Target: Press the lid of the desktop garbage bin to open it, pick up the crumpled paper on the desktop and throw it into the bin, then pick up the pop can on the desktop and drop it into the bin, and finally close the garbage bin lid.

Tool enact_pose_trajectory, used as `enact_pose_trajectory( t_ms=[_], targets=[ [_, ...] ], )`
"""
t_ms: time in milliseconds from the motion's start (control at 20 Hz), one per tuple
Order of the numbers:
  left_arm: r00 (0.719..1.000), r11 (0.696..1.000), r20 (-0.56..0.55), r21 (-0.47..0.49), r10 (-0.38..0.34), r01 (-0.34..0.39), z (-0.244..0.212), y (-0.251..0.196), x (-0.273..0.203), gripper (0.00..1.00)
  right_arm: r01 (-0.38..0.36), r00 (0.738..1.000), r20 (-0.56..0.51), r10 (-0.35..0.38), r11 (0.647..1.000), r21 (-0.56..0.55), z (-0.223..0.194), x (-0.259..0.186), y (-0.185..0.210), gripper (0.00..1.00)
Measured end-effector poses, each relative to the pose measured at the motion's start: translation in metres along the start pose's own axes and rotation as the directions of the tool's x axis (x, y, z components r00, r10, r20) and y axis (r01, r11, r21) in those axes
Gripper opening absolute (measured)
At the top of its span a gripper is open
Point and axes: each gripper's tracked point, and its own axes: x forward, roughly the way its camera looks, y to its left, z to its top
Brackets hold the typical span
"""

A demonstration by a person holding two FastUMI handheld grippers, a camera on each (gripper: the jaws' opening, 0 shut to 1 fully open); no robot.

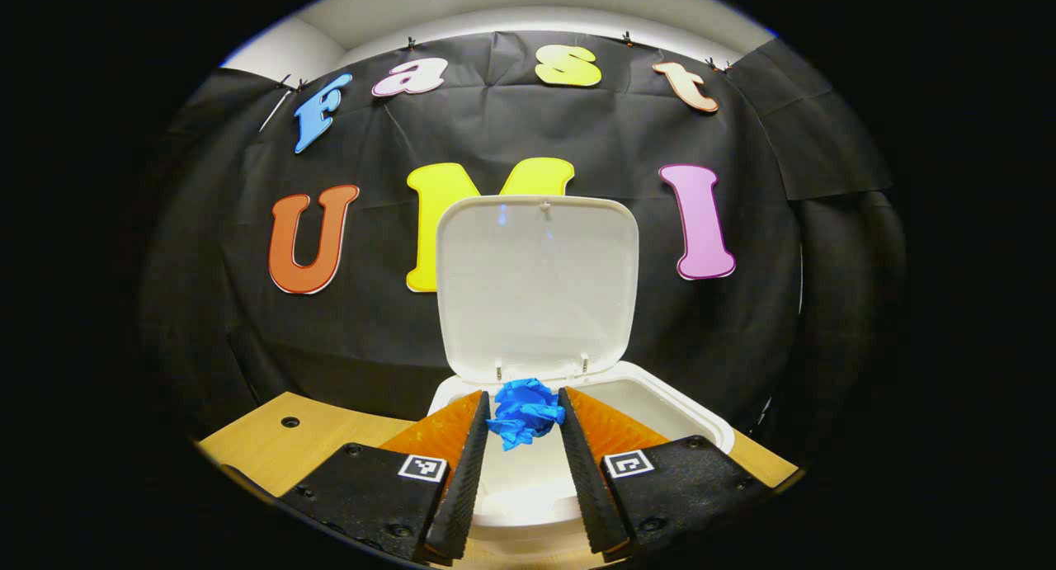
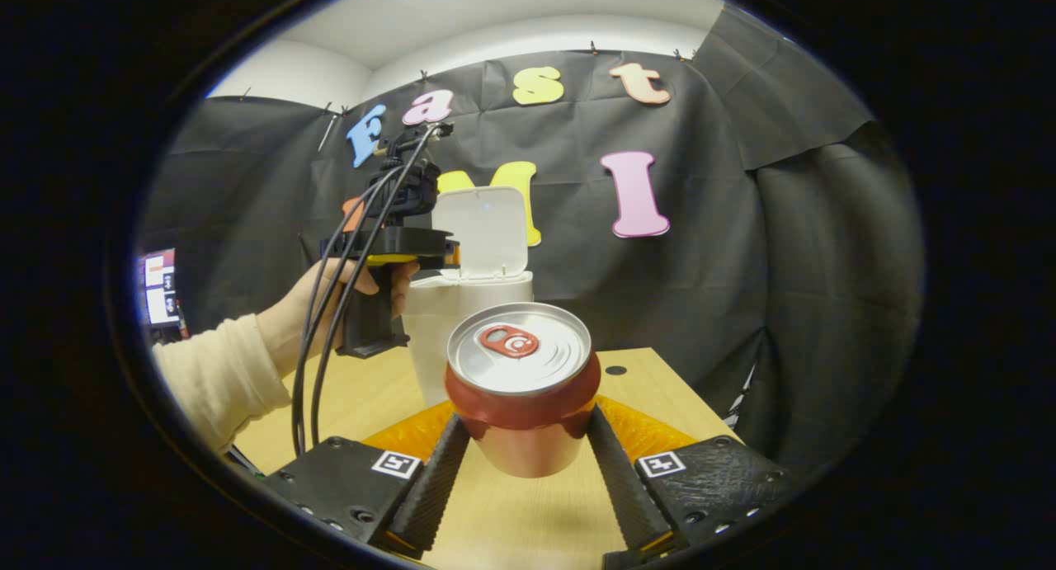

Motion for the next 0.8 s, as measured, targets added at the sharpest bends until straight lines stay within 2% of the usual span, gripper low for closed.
enact_pose_trajectory(
  t_ms=[300,350,450,800],
  targets=[
    [1.0,0.999,-0.021,-0.03,-0.017,0.016,-0.006,-0.008,0.0,0.6,0.005,1.0,-0.014,-0.005,1.0,0.009,-0.004,0.002,-0.001,0.8],
    [0.999,0.999,-0.022,-0.037,-0.028,0.027,-0.007,-0.011,-0.001,0.67,0.001,1.0,-0.015,-0.001,1.0,0.004,-0.004,0.002,0.001,0.81],
    [0.999,0.998,-0.019,-0.045,-0.037,0.036,-0.004,-0.011,-0.005,0.72,-0.003,1.0,-0.015,0.003,1.0,0.0,-0.004,0.0,0.004,0.8],
    [0.999,0.995,-0.021,-0.09,-0.048,0.046,0.004,0.004,-0.035,0.83,0.004,1.0,-0.01,-0.004,1.0,-0.03,-0.004,-0.006,0.007,0.81]
  ],
)
